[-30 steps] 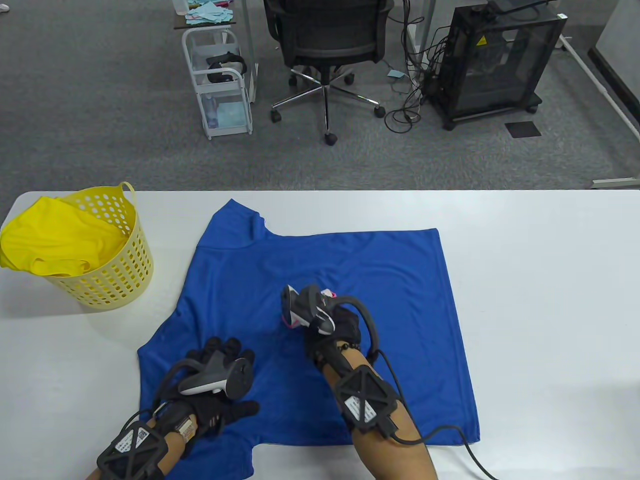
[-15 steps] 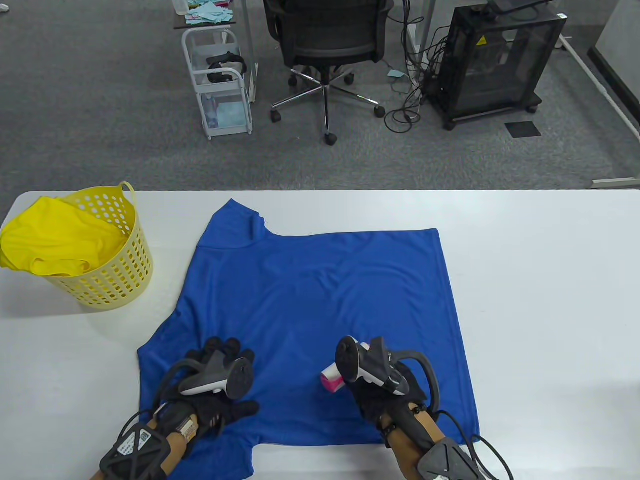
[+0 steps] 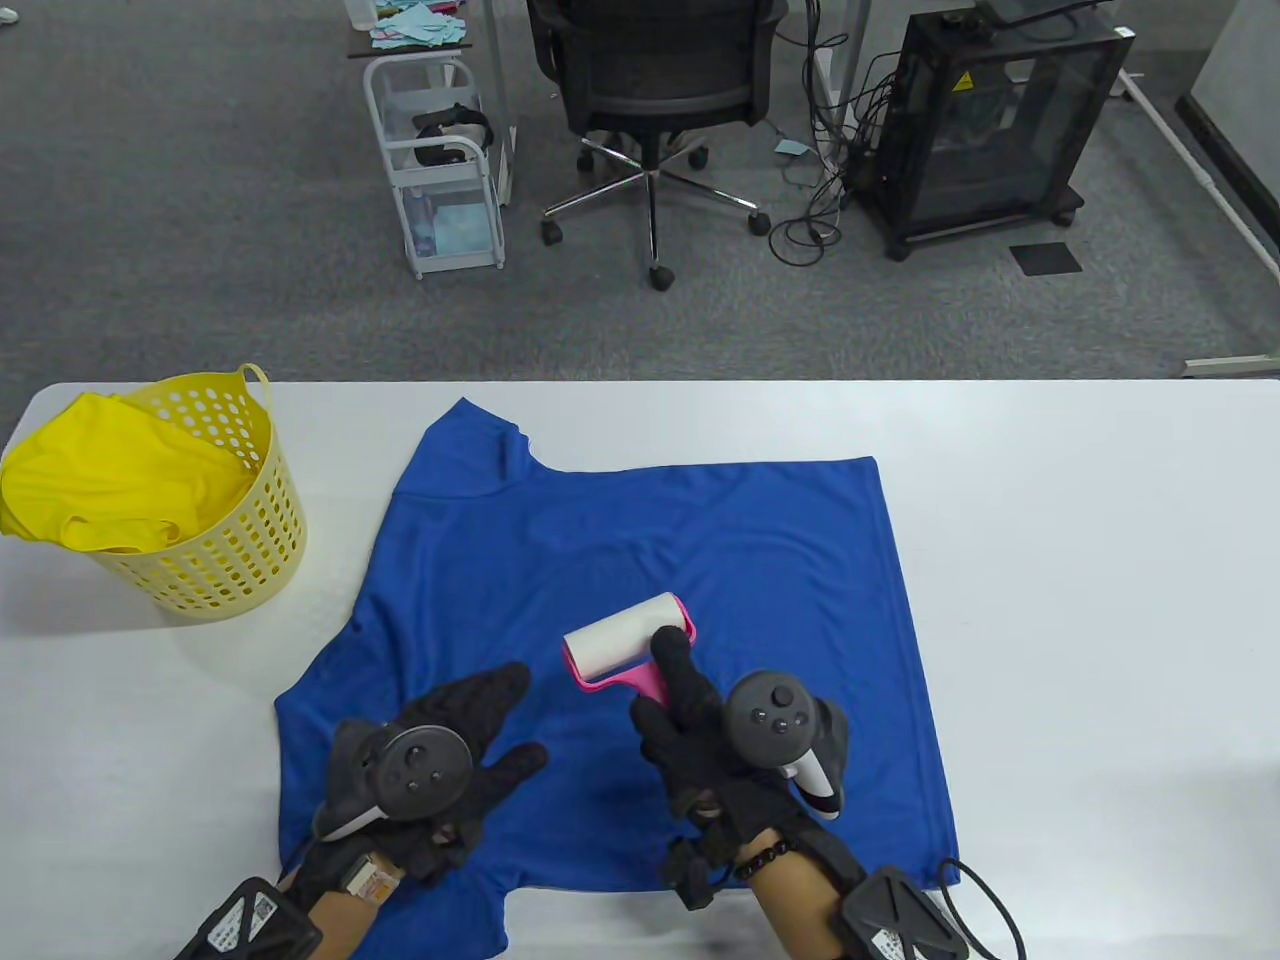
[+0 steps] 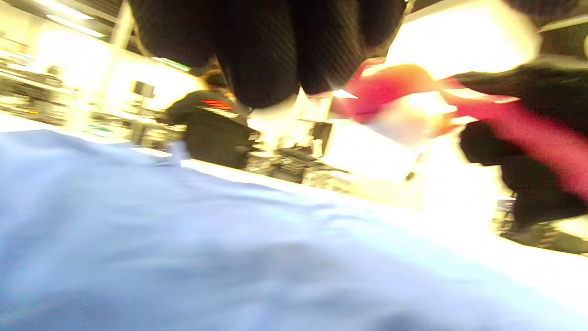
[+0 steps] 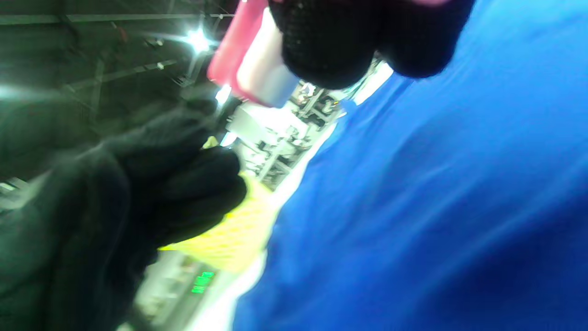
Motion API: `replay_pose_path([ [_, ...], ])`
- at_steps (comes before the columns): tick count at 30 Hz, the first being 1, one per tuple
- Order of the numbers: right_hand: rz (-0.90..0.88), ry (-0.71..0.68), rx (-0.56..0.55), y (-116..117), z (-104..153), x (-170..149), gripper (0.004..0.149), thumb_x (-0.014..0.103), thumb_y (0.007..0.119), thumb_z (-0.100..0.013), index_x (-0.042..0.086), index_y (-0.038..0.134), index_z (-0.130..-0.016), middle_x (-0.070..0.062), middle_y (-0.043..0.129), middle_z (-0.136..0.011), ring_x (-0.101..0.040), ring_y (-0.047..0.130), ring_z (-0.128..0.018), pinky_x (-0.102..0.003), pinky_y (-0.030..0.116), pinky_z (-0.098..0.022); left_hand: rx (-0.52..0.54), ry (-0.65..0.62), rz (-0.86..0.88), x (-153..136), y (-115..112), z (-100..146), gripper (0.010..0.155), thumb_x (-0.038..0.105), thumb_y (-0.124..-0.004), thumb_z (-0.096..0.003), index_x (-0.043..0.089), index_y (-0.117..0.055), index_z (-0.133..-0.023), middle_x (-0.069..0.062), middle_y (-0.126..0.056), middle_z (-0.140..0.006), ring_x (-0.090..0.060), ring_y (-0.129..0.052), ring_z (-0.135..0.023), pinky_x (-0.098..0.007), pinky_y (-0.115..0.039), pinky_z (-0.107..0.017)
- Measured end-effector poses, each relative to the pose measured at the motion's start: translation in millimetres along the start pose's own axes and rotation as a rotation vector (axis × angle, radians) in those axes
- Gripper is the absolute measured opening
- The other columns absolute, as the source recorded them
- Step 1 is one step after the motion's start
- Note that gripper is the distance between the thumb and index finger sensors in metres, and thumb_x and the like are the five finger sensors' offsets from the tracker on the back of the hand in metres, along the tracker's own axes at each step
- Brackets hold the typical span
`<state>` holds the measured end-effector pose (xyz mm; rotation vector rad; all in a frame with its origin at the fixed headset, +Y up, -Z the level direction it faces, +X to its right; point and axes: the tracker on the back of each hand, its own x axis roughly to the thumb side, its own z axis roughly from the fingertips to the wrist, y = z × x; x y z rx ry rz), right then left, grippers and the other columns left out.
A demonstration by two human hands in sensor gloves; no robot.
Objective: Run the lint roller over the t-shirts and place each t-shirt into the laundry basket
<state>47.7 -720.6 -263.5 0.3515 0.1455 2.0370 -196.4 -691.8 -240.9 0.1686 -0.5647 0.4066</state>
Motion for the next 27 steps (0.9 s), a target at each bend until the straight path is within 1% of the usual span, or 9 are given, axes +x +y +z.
replay_pose_path([
  [2, -0.05, -0.041, 0.05, 15.9, 3.3, 8.3, 0.069, 0.039, 0.061, -0.053, 0.024, 0.014, -0.102, -0.01, 0.054, -0.096, -0.018, 0.083, -0.074, -0.04, 0.075, -0.061, -0.046, -0.028, 0.067, 17.4, -2.6, 3.6, 0.076, 0.069, -0.061, -0.0405, 0.018, -0.058, -0.097, -0.003, -0.086, -0.088, -0.031, -0.096, -0.077, -0.05, -0.079, -0.056],
  [6, -0.163, -0.068, 0.154, 43.5, 12.6, 18.7, 0.068, 0.039, 0.062, -0.051, 0.021, 0.019, -0.101, -0.018, 0.041, -0.105, -0.029, 0.073, -0.091, -0.046, 0.067, -0.07, -0.241, -0.023, 0.196, 28.8, -25.1, 8.3, 0.103, 0.077, -0.051, -0.0338, 0.008, -0.011, -0.099, -0.026, -0.041, -0.104, -0.05, -0.062, -0.097, -0.061, -0.062, -0.067],
  [8, -0.275, -0.09, 0.256, 45.8, 10.5, 15.8, 0.065, 0.039, 0.059, -0.052, 0.025, 0.019, -0.101, -0.015, 0.034, -0.111, -0.035, 0.062, -0.098, -0.049, 0.061, -0.073, -0.21, -0.003, 0.29, 24.2, -28.3, 11.0, 0.111, 0.08, -0.055, -0.0318, 0.008, -0.001, -0.097, -0.029, -0.026, -0.105, -0.054, -0.051, -0.099, -0.062, -0.058, -0.068],
  [11, -0.422, -0.085, 0.396, 45.9, 6.3, 12.8, 0.062, 0.039, 0.056, -0.054, 0.028, 0.019, -0.101, -0.017, 0.019, -0.114, -0.042, 0.045, -0.103, -0.056, 0.051, -0.074, -0.117, 0.011, 0.252, 18.1, -26.1, 7.0, 0.106, 0.066, -0.073, -0.0388, 0.008, -0.007, -0.097, -0.027, -0.034, -0.104, -0.049, -0.063, -0.095, -0.059, -0.064, -0.064],
  [13, -0.411, -0.098, 0.416, 45.1, 4.6, 12.9, 0.058, 0.04, 0.057, -0.054, 0.029, 0.026, -0.101, -0.016, 0.015, -0.114, -0.047, 0.045, -0.102, -0.06, 0.047, -0.074, -0.046, 0.012, 0.175, 10.6, -22.7, 3.6, 0.087, 0.042, -0.077, -0.047, 0.009, -0.016, -0.099, -0.021, -0.049, -0.102, -0.038, -0.083, -0.085, -0.051, -0.077, -0.058],
  [17, -0.045, -0.143, 0.327, 40.7, 0.6, 10.0, 0.063, 0.049, 0.061, -0.051, 0.022, 0.041, -0.104, -0.018, 0.049, -0.113, -0.049, 0.057, -0.096, -0.063, 0.049, -0.07, 0.014, 0.101, 0.227, -23.6, -21.3, -1.8, 0.071, 0.032, -0.075, -0.0467, 0.011, -0.033, -0.1, -0.013, -0.071, -0.09, -0.012, -0.102, -0.05, -0.038, -0.089, -0.037],
  [20, 0.53, -0.158, 0.137, 23.7, -5.8, -5.0, 0.058, 0.053, 0.064, -0.047, 0.02, 0.067, -0.095, -0.018, 0.079, -0.099, -0.047, 0.078, -0.086, -0.063, 0.059, -0.065, 0.072, 0.178, 0.13, -53.6, -8.8, -0.1, 0.068, 0.039, -0.074, -0.0475, 0.012, -0.038, -0.099, -0.01, -0.078, -0.084, -0.006, -0.104, -0.035, -0.033, -0.092, -0.026],
  [24, 1.299, 0.143, 0.015, -26.6, -28.2, -53.2, 0.083, 0.07, 0.043, -0.042, 0.023, 0.016, -0.105, -0.025, 0.021, -0.115, -0.058, 0.034, -0.099, -0.066, 0.039, -0.069, 0.071, 0.328, 0.03, -84.2, 11.7, 9.0, 0.067, 0.042, -0.068, -0.0491, 0.013, -0.037, -0.1, -0.01, -0.078, -0.083, -0.005, -0.105, -0.032, -0.03, -0.093, -0.022],
  [27, 1.102, 0.504, 0.181, -65.9, -38.1, -104.4, 0.085, 0.072, 0.038, -0.041, 0.026, -0.006, -0.097, -0.025, -0.008, -0.108, -0.06, 0.004, -0.093, -0.071, 0.019, -0.065, 0.069, 0.391, -0.04, -95.5, 19.5, 12.9, 0.067, 0.042, -0.065, -0.0495, 0.012, -0.035, -0.101, -0.011, -0.076, -0.085, -0.006, -0.105, -0.033, -0.029, -0.092, -0.021],
])
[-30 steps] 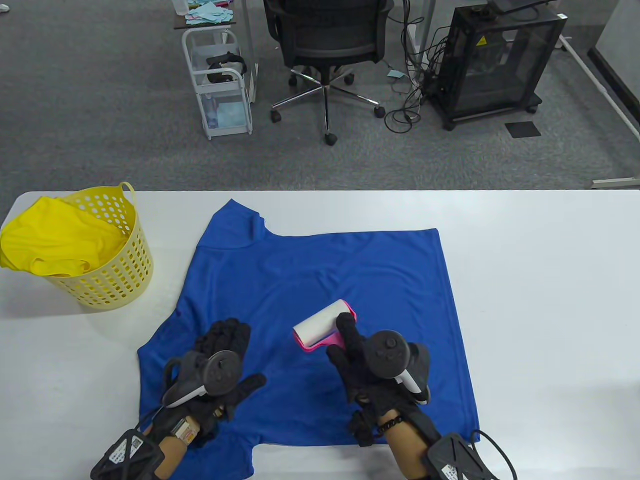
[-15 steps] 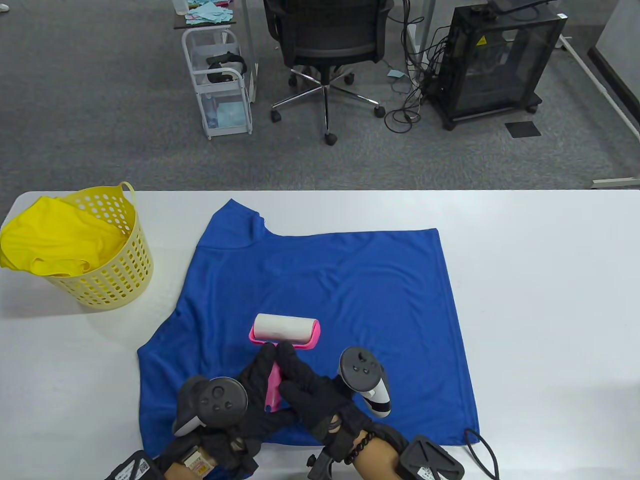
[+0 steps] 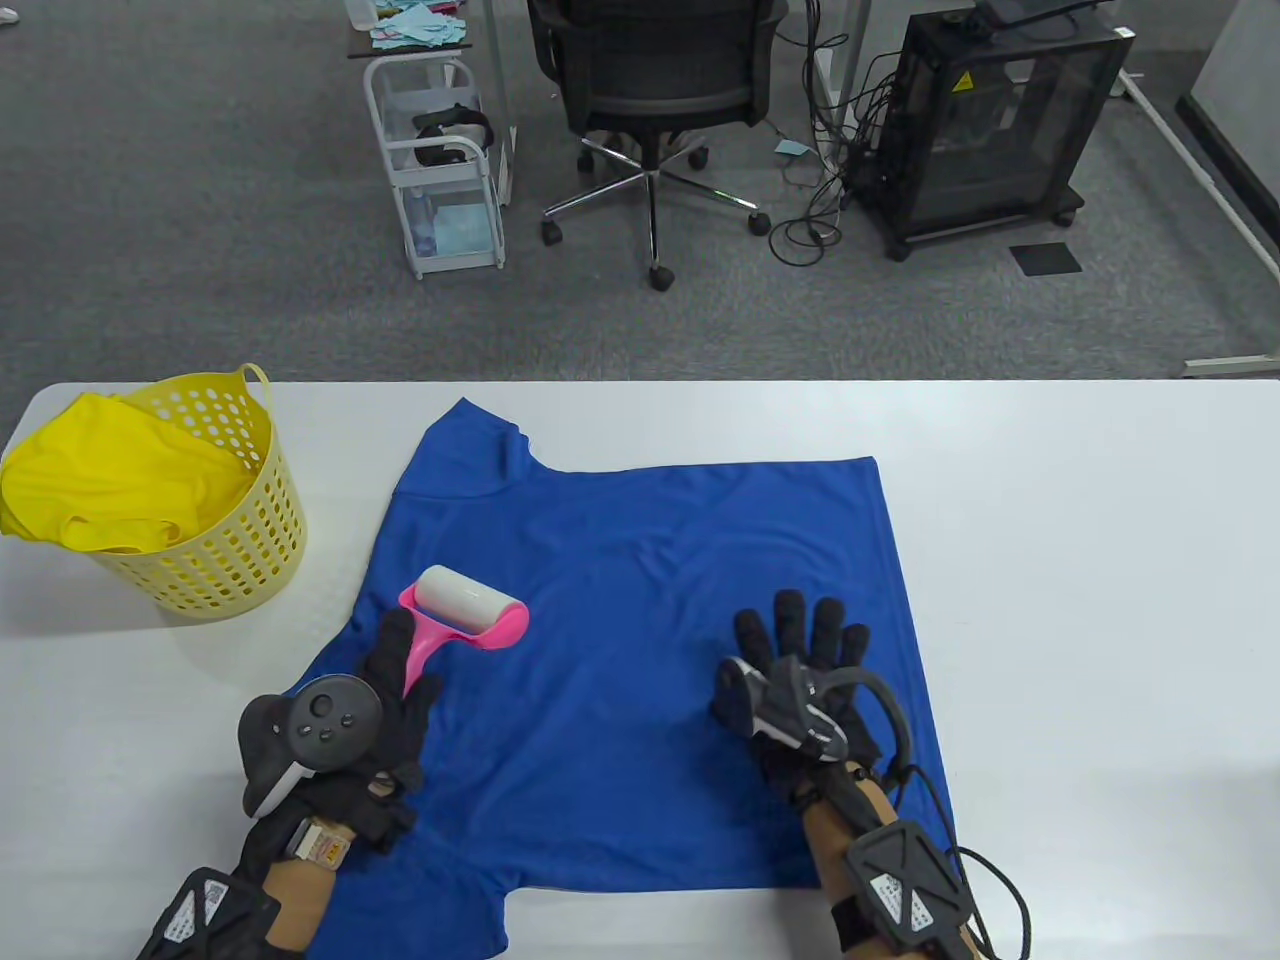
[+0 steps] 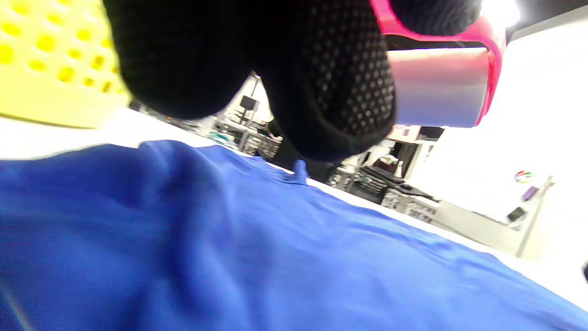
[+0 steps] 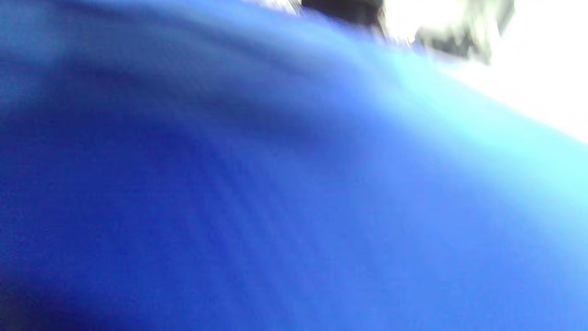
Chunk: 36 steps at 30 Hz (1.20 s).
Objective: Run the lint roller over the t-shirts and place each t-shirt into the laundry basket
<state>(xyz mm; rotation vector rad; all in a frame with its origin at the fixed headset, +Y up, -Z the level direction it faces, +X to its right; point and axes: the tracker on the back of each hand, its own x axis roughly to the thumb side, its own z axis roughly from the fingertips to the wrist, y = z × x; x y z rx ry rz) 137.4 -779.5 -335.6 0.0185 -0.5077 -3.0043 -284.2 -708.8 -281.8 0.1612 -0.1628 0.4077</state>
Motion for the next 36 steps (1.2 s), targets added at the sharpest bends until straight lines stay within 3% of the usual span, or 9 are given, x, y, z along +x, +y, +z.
replay_pose_path([
  [3, -0.326, 0.18, 0.263, 26.3, -16.0, -35.4, 0.086, 0.072, 0.041, -0.036, 0.033, -0.009, -0.094, -0.017, -0.022, -0.103, -0.054, -0.016, -0.09, -0.069, -0.001, -0.064, 0.013, 0.032, -0.085, -6.4, 4.7, -1.3, 0.067, 0.043, -0.065, -0.0495, 0.013, -0.036, -0.101, -0.01, -0.077, -0.084, -0.006, -0.105, -0.031, -0.029, -0.092, -0.02],
  [4, -0.401, 0.132, 0.288, 28.5, -15.1, -42.0, 0.084, 0.073, 0.041, -0.037, 0.038, -0.013, -0.091, -0.011, -0.029, -0.099, -0.048, -0.024, -0.086, -0.067, -0.006, -0.061, 0.02, 0.039, -0.111, -8.5, 6.3, -1.0, 0.067, 0.043, -0.066, -0.0494, 0.013, -0.037, -0.101, -0.01, -0.078, -0.084, -0.005, -0.105, -0.03, -0.029, -0.092, -0.02],
  [6, -0.398, 0.132, 0.242, 28.3, -12.8, -48.3, 0.081, 0.069, 0.046, -0.04, 0.039, -0.006, -0.094, -0.009, -0.025, -0.103, -0.045, -0.023, -0.089, -0.065, -0.007, -0.064, 0.022, 0.044, -0.125, -11.9, 8.3, -0.1, 0.067, 0.044, -0.066, -0.0494, 0.013, -0.038, -0.101, -0.01, -0.078, -0.084, -0.005, -0.105, -0.03, -0.028, -0.092, -0.02],
  [10, -0.365, 0.143, 0.28, 32.8, -11.3, -53.3, 0.081, 0.071, 0.039, -0.038, 0.039, -0.014, -0.091, -0.008, -0.03, -0.1, -0.043, -0.026, -0.088, -0.065, -0.009, -0.063, -0.02, 0.076, -0.107, -14.6, 8.2, 2.8, 0.066, 0.043, -0.066, -0.0498, 0.013, -0.039, -0.101, -0.011, -0.078, -0.084, -0.005, -0.105, -0.029, -0.028, -0.092, -0.019],
  [17, -0.342, 0.138, 0.297, 33.6, -11.7, -50.7, 0.081, 0.071, 0.036, -0.038, 0.037, -0.018, -0.089, -0.01, -0.034, -0.097, -0.045, -0.029, -0.086, -0.066, -0.01, -0.061, -0.25, 0.065, -0.253, 19.4, -21.5, 5.8, 0.065, 0.045, -0.064, -0.0507, 0.014, -0.041, -0.103, -0.009, -0.082, -0.081, -0.001, -0.105, -0.023, -0.025, -0.092, -0.014],
  [20, -0.346, 0.131, 0.3, 33.7, -12.2, -50.5, 0.081, 0.071, 0.035, -0.039, 0.037, -0.019, -0.088, -0.01, -0.034, -0.097, -0.046, -0.029, -0.085, -0.067, -0.011, -0.06, -0.402, 0.077, -0.357, 27.2, -45.6, -7.2, 0.064, 0.044, -0.059, -0.0523, 0.016, -0.034, -0.104, -0.009, -0.077, -0.085, 0.0, -0.103, -0.027, -0.024, -0.091, -0.017],
  [24, -0.343, 0.127, 0.304, 33.6, -12.2, -49.4, 0.081, 0.071, 0.035, -0.039, 0.036, -0.019, -0.088, -0.011, -0.035, -0.096, -0.046, -0.03, -0.084, -0.067, -0.011, -0.06, -0.367, 0.131, -0.51, 36.1, -61.9, -43.6, 0.064, 0.046, -0.058, -0.0514, 0.021, -0.033, -0.105, -0.008, -0.083, -0.076, 0.0, -0.104, -0.022, -0.024, -0.092, -0.012],
  [30, -0.338, 0.128, 0.306, 33.4, -11.9, -47.8, 0.081, 0.071, 0.034, -0.039, 0.036, -0.02, -0.088, -0.012, -0.035, -0.096, -0.047, -0.03, -0.084, -0.068, -0.011, -0.06, -0.368, 0.242, -0.514, 50.1, -85.3, -115.3, 0.064, 0.049, -0.057, -0.0513, 0.024, -0.031, -0.104, -0.008, -0.088, -0.064, 0.0, -0.104, -0.018, -0.025, -0.092, -0.01],
  [36, -0.335, 0.132, 0.312, 32.9, -11.4, -46.6, 0.081, 0.071, 0.033, -0.039, 0.036, -0.021, -0.087, -0.012, -0.036, -0.095, -0.047, -0.03, -0.084, -0.068, -0.011, -0.059, -0.308, 0.326, -0.53, 60.6, -105.1, -147.3, 0.064, 0.049, -0.058, -0.0504, 0.025, -0.032, -0.103, -0.007, -0.089, -0.06, 0.0, -0.105, -0.015, -0.026, -0.092, -0.008],
])
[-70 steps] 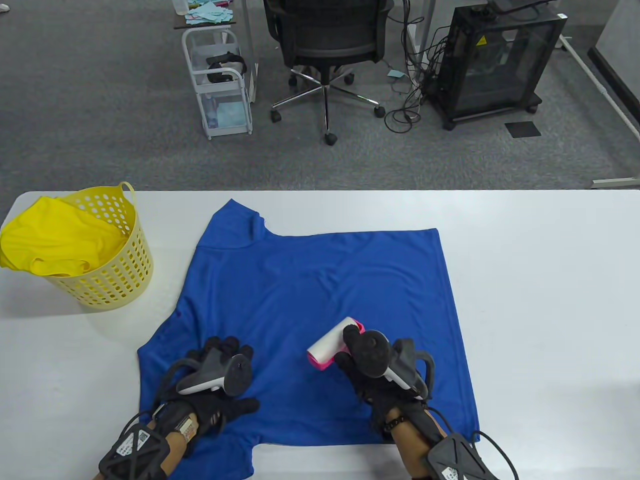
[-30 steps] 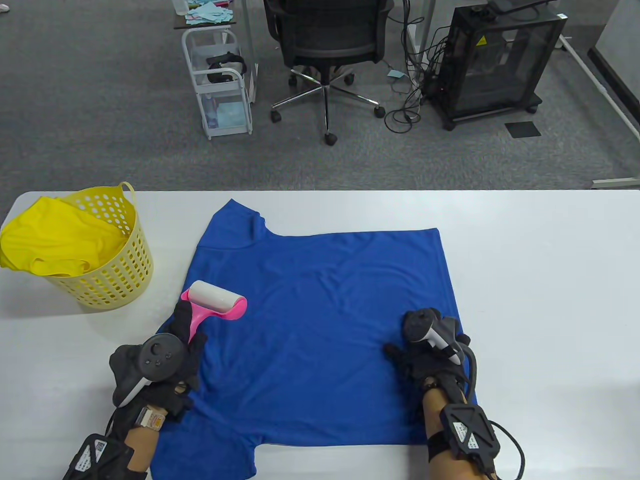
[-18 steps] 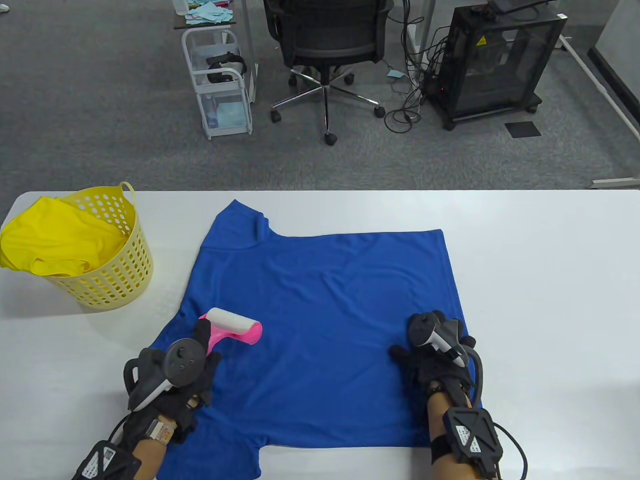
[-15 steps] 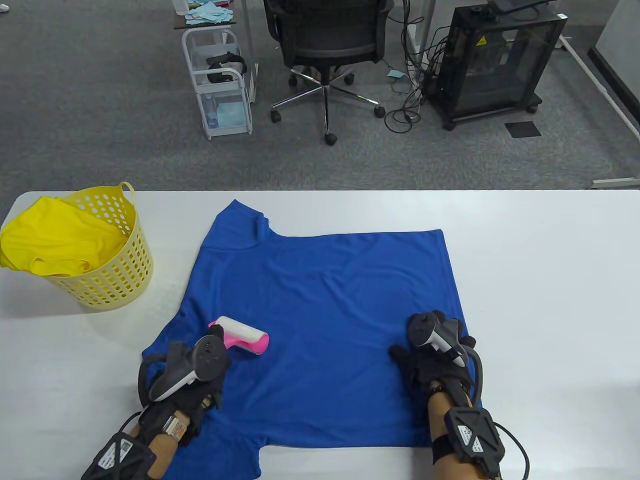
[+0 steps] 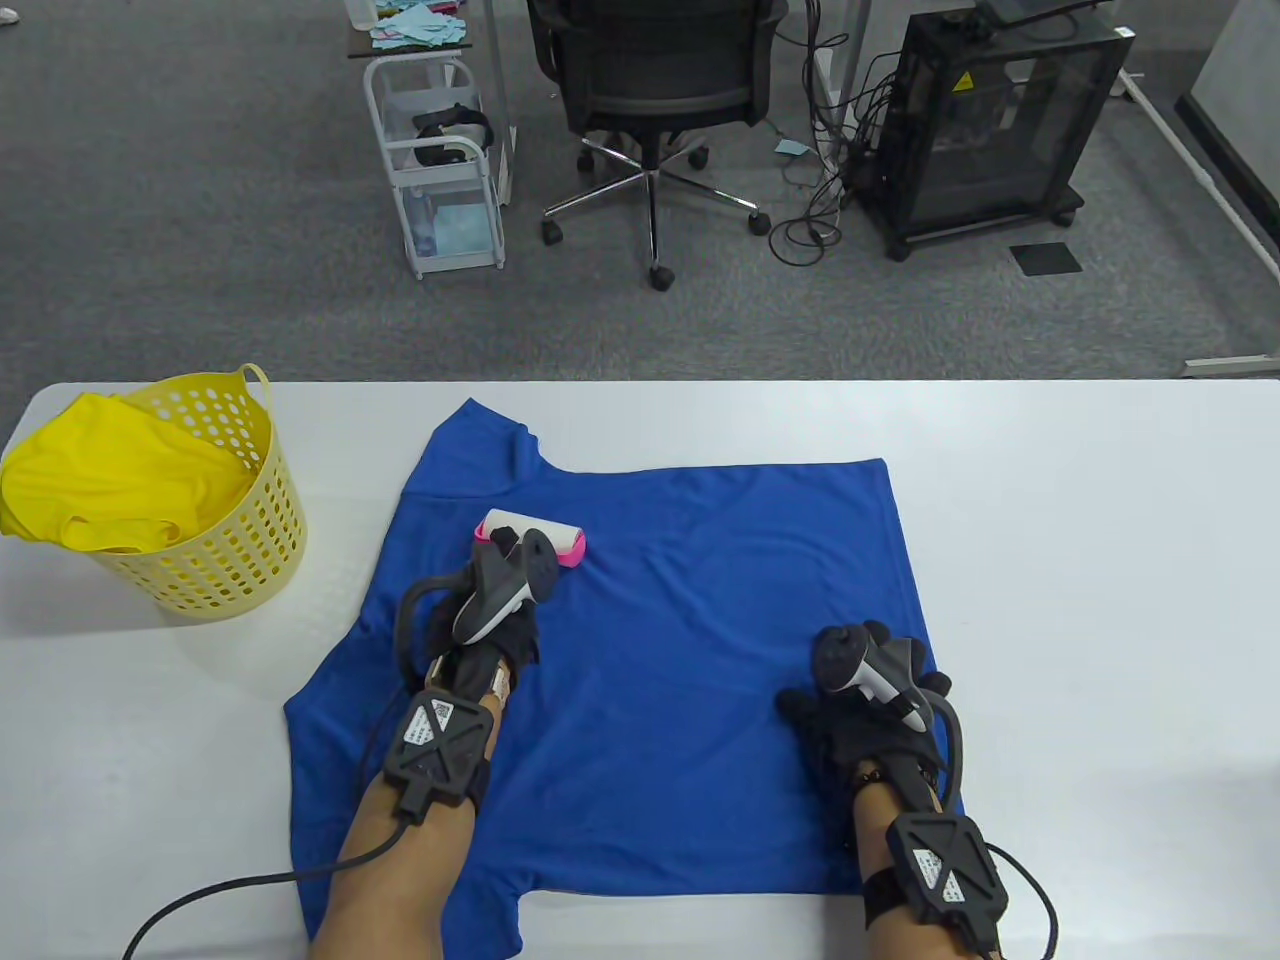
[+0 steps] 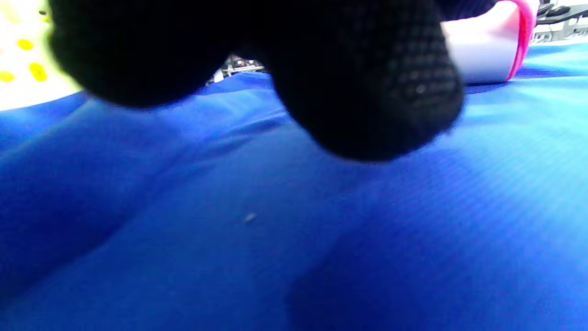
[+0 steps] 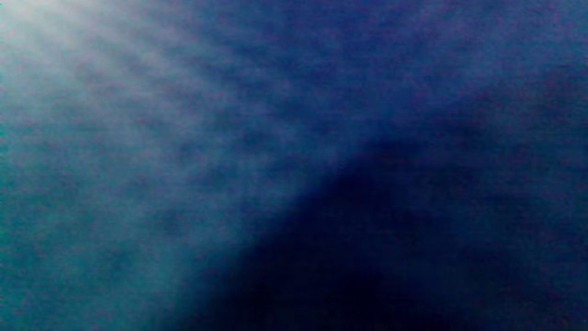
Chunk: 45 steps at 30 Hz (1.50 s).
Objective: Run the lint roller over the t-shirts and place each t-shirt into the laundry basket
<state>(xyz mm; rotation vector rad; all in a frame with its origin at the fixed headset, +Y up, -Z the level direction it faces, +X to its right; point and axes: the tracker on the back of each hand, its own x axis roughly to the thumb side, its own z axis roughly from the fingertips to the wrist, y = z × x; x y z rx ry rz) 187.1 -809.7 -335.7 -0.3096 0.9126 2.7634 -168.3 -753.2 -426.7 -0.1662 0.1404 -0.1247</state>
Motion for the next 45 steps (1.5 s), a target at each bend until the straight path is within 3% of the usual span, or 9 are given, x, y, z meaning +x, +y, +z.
replay_pose_path([
  [4, -0.002, -0.002, 0.001, 0.2, -0.2, 0.1, 0.081, 0.071, 0.034, -0.039, 0.036, -0.021, -0.087, -0.012, -0.036, -0.095, -0.047, -0.031, -0.084, -0.068, -0.012, -0.059, -0.02, -0.017, -0.019, -1.0, -0.2, 0.7, 0.064, 0.049, -0.058, -0.0502, 0.024, -0.032, -0.103, -0.007, -0.09, -0.059, -0.001, -0.106, -0.015, -0.027, -0.093, -0.009],
  [7, -0.005, -0.002, 0.002, 0.2, -0.4, 0.4, 0.081, 0.071, 0.034, -0.039, 0.036, -0.021, -0.087, -0.012, -0.036, -0.095, -0.047, -0.031, -0.084, -0.068, -0.012, -0.059, -0.02, -0.079, -0.098, -9.6, -1.3, 19.8, 0.064, 0.049, -0.059, -0.0501, 0.023, -0.033, -0.103, -0.007, -0.091, -0.057, -0.002, -0.107, -0.015, -0.028, -0.093, -0.01],
  [9, -0.005, -0.002, 0.002, 0.2, -0.3, 0.4, 0.081, 0.071, 0.034, -0.039, 0.036, -0.021, -0.087, -0.012, -0.036, -0.095, -0.047, -0.031, -0.084, -0.068, -0.012, -0.059, -0.007, -0.14, -0.159, -22.0, -3.0, 40.9, 0.064, 0.05, -0.058, -0.0498, 0.021, -0.035, -0.103, -0.006, -0.092, -0.055, -0.001, -0.108, -0.014, -0.028, -0.094, -0.01],
  [14, -0.005, -0.001, 0.001, 0.3, -0.2, 0.3, 0.081, 0.071, 0.034, -0.039, 0.036, -0.021, -0.087, -0.012, -0.036, -0.095, -0.047, -0.031, -0.084, -0.068, -0.011, -0.059, -0.115, -0.24, 0.064, -82.5, -12.8, 96.9, 0.064, 0.048, -0.063, -0.0509, 0.022, -0.038, -0.103, -0.008, -0.093, -0.054, -0.003, -0.108, -0.013, -0.029, -0.094, -0.011],
  [18, -0.002, 0.0, -0.001, 0.3, -0.4, 0.7, 0.081, 0.071, 0.034, -0.039, 0.036, -0.02, -0.087, -0.012, -0.036, -0.095, -0.047, -0.03, -0.084, -0.068, -0.011, -0.059, -0.115, -0.265, -0.007, -115.0, -17.3, 148.9, 0.064, 0.049, -0.064, -0.0506, 0.021, -0.041, -0.103, -0.007, -0.095, -0.052, -0.003, -0.109, -0.011, -0.029, -0.095, -0.009],
  [24, -0.002, 0.0, -0.001, 0.3, -0.4, 0.7, 0.081, 0.071, 0.034, -0.039, 0.036, -0.02, -0.087, -0.012, -0.036, -0.095, -0.047, -0.03, -0.084, -0.068, -0.011, -0.059, -0.166, -0.278, -0.06, -129.1, -16.9, 174.8, 0.064, 0.049, -0.063, -0.052, 0.02, -0.042, -0.104, -0.006, -0.096, -0.051, -0.001, -0.109, -0.01, -0.028, -0.095, -0.009],
  [31, 0.0, 0.0, -0.001, 0.3, -0.4, 0.5, 0.081, 0.071, 0.034, -0.039, 0.036, -0.021, -0.087, -0.012, -0.036, -0.095, -0.047, -0.03, -0.084, -0.068, -0.011, -0.059, -0.11, -0.251, -0.097, -94.6, -5.6, 132.2, 0.064, 0.05, -0.063, -0.0515, 0.02, -0.043, -0.104, -0.006, -0.096, -0.05, -0.002, -0.109, -0.01, -0.029, -0.095, -0.009],
  [40, -0.001, -0.001, 0.001, 0.4, -0.6, 0.7, 0.081, 0.071, 0.033, -0.039, 0.036, -0.021, -0.087, -0.012, -0.036, -0.095, -0.047, -0.03, -0.084, -0.068, -0.011, -0.059, -0.126, -0.129, -0.063, -24.1, 17.1, 23.6, 0.064, 0.05, -0.063, -0.0506, 0.022, -0.041, -0.103, -0.005, -0.095, -0.051, -0.003, -0.109, -0.012, -0.03, -0.095, -0.01],
  [45, -0.005, -0.002, 0.003, 0.3, -0.8, 0.4, 0.081, 0.071, 0.034, -0.039, 0.036, -0.021, -0.087, -0.012, -0.036, -0.095, -0.047, -0.031, -0.084, -0.068, -0.012, -0.059, -0.111, -0.113, 0.056, -16.6, 17.7, -6.1, 0.063, 0.05, -0.064, -0.0499, 0.024, -0.04, -0.103, -0.004, -0.095, -0.051, -0.003, -0.109, -0.012, -0.03, -0.095, -0.011],
])
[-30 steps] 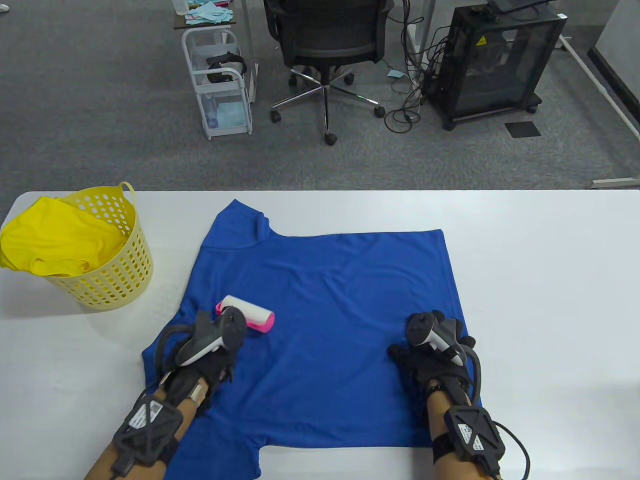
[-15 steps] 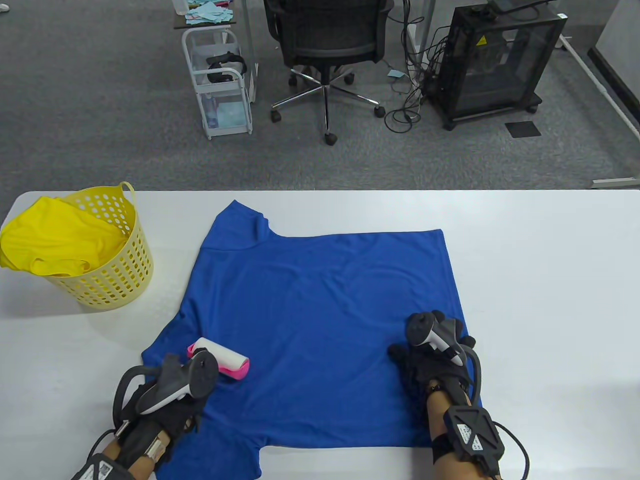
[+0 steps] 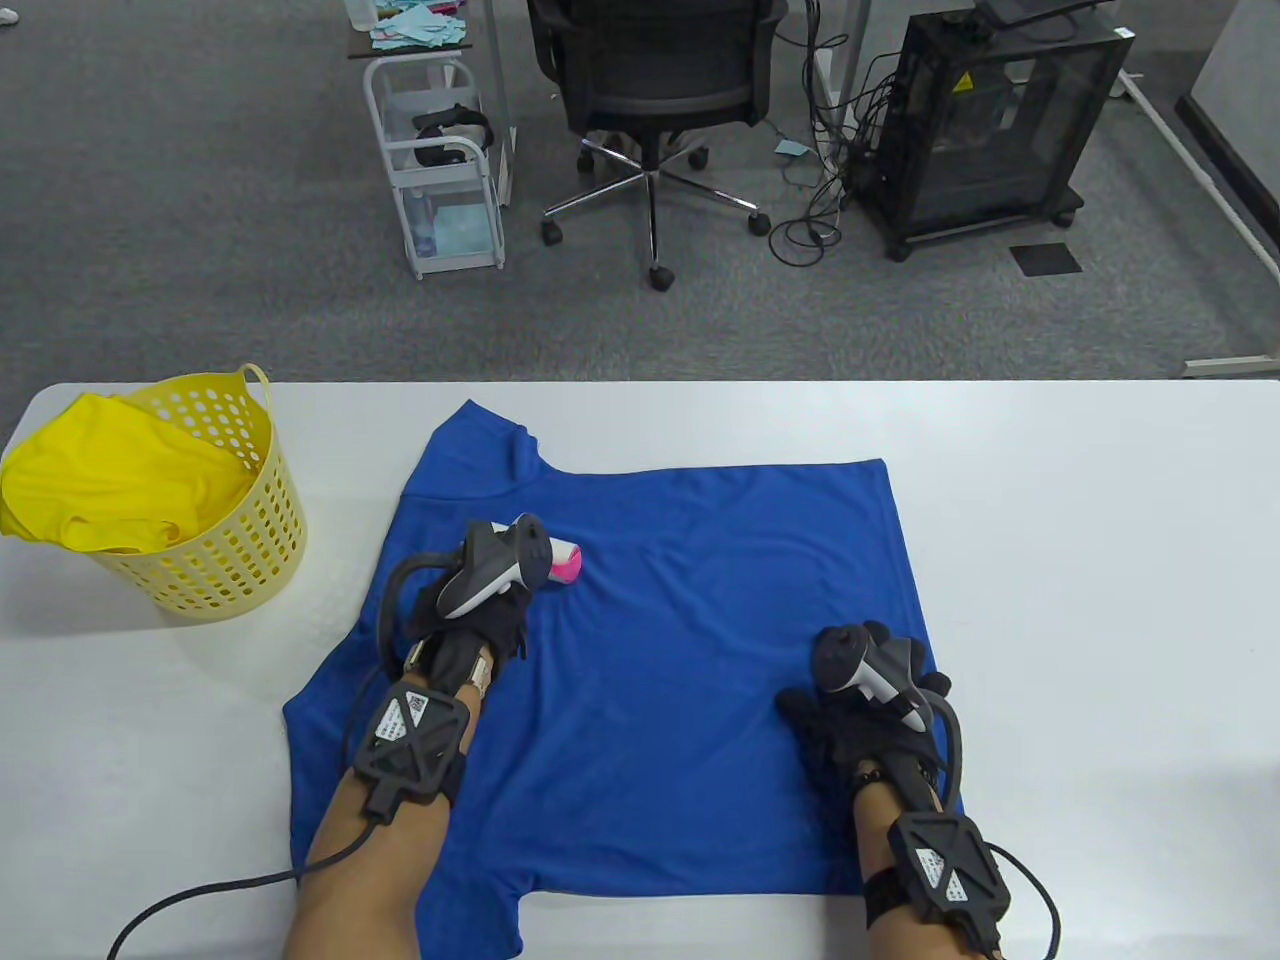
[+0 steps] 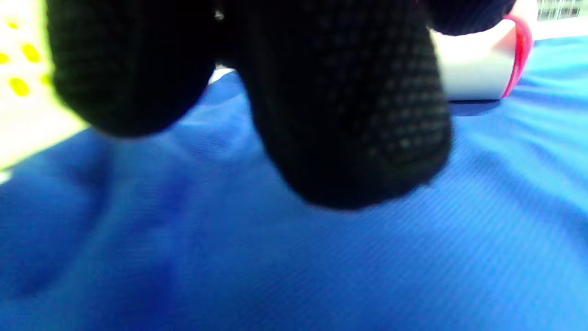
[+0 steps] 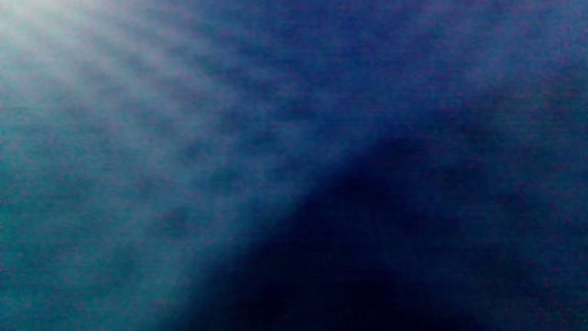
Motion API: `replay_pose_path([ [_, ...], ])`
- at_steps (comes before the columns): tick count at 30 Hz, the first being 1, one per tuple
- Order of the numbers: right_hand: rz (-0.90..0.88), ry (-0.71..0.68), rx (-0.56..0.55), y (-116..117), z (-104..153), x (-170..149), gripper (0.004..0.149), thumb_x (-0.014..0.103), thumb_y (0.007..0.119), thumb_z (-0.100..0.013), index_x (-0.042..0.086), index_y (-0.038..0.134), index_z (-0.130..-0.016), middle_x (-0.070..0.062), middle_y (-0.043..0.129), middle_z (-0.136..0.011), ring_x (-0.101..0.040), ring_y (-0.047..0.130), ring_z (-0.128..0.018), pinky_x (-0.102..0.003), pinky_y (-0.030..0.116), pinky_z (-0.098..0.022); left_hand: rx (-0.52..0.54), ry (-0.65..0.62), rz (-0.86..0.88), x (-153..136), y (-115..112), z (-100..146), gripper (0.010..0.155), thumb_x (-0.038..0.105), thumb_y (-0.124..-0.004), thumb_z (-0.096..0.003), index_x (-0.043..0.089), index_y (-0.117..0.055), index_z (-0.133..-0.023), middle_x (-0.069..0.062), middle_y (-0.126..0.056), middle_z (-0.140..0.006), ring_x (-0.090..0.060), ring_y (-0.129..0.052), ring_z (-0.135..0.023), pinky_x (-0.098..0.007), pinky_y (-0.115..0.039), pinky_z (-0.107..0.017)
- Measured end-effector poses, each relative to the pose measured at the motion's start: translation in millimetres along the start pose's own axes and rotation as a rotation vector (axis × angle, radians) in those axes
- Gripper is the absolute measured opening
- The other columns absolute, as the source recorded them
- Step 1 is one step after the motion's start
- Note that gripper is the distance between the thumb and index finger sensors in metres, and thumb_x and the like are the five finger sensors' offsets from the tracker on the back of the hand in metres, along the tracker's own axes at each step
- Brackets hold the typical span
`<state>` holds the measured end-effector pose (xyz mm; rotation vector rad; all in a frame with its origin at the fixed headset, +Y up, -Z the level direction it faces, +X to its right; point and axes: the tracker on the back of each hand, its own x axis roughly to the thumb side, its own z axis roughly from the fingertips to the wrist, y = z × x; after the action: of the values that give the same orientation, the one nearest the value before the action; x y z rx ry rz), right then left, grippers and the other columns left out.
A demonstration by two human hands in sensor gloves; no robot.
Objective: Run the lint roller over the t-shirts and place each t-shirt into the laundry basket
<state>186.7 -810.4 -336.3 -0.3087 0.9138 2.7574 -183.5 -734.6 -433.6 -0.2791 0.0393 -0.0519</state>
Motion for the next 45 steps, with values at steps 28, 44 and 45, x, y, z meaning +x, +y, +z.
replay_pose_path([
  [28, 0.008, 0.005, -0.005, -0.2, -0.1, 0.7, 0.081, 0.071, 0.033, -0.039, 0.035, -0.021, -0.087, -0.012, -0.035, -0.095, -0.047, -0.03, -0.084, -0.068, -0.011, -0.059, -0.047, -0.227, 0.058, -107.0, -48.8, 157.4, 0.063, 0.051, -0.065, -0.0501, 0.03, -0.039, -0.103, -0.001, -0.094, -0.052, -0.001, -0.107, -0.012, -0.03, -0.094, -0.012],
  [44, 0.004, 0.001, -0.004, -0.1, -0.2, 0.6, 0.081, 0.071, 0.034, -0.039, 0.035, -0.02, -0.088, -0.012, -0.035, -0.095, -0.047, -0.03, -0.084, -0.068, -0.011, -0.059, 0.297, 0.333, 0.144, -221.3, -60.6, 127.1, 0.066, 0.05, -0.062, -0.0489, 0.02, -0.035, -0.102, 0.001, -0.089, -0.062, -0.005, -0.106, -0.026, -0.033, -0.091, -0.023],
  [45, 0.004, 0.001, -0.004, -0.1, -0.2, 0.6, 0.081, 0.071, 0.034, -0.039, 0.035, -0.02, -0.088, -0.012, -0.035, -0.095, -0.047, -0.03, -0.084, -0.068, -0.011, -0.059, 0.295, 0.359, 0.145, -224.5, -62.3, 125.2, 0.067, 0.05, -0.062, -0.049, 0.02, -0.034, -0.102, 0.001, -0.088, -0.063, -0.005, -0.105, -0.027, -0.033, -0.091, -0.024],
])
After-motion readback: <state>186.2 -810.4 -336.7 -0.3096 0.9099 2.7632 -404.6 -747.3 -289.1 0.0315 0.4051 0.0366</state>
